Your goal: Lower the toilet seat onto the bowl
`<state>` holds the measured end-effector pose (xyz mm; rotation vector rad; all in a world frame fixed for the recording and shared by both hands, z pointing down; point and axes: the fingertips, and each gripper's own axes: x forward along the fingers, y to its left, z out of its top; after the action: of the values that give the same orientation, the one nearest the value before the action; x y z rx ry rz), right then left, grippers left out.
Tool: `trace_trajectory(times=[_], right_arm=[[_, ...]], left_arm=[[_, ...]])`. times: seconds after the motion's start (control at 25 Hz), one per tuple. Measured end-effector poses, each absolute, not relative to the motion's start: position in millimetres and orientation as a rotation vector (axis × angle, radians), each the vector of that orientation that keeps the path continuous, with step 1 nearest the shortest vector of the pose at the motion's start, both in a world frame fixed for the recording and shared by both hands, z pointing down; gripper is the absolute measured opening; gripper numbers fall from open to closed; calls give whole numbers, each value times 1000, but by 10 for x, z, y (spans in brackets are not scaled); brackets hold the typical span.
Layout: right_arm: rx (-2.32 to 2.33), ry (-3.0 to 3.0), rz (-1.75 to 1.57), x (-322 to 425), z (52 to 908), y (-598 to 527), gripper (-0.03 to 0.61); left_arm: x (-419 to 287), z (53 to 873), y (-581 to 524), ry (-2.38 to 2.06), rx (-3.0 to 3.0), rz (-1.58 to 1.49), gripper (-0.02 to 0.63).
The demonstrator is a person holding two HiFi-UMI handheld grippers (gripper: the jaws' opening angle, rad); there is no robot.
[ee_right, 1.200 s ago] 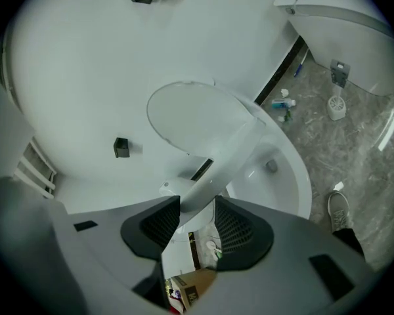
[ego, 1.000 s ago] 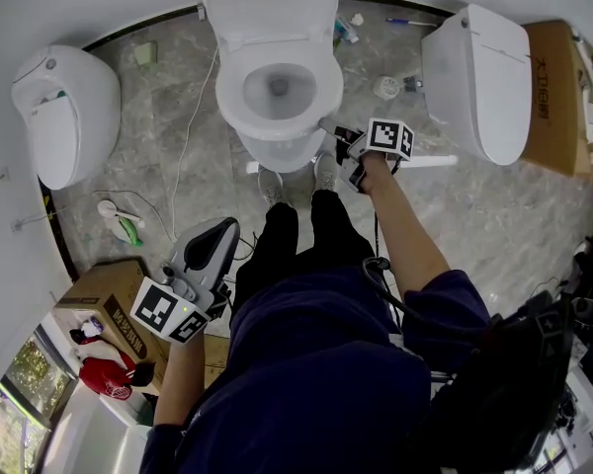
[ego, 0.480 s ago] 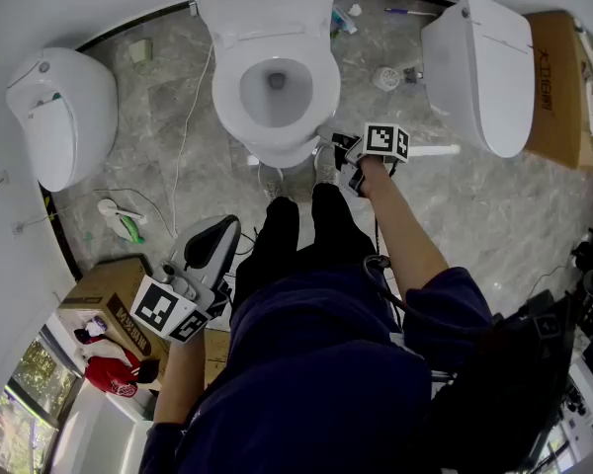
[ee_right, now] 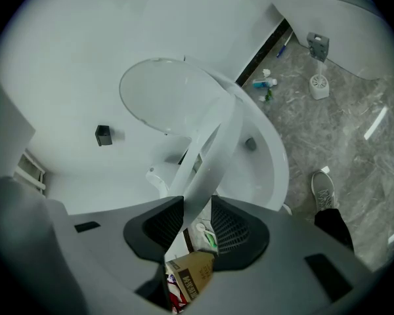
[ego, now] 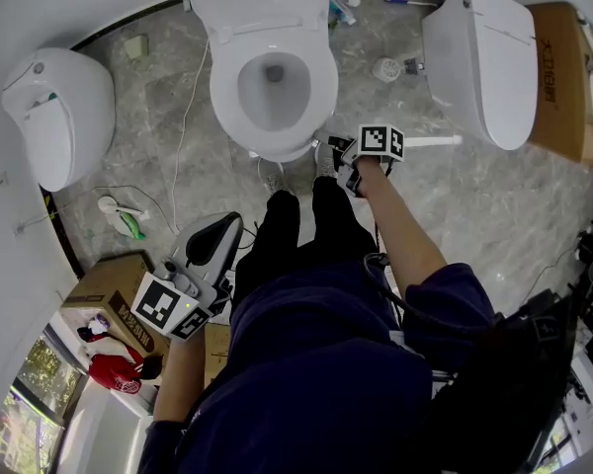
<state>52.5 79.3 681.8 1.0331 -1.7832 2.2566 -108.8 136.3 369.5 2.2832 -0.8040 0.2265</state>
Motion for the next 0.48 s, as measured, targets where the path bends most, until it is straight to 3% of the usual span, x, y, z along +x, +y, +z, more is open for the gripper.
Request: trace_trajectory(times=[0.48], right_arm=[[1002, -1740, 2246, 497, 7083, 1014, 107]], left_arm=[[-883, 3827, 1433, -730, 2272, 257, 5]])
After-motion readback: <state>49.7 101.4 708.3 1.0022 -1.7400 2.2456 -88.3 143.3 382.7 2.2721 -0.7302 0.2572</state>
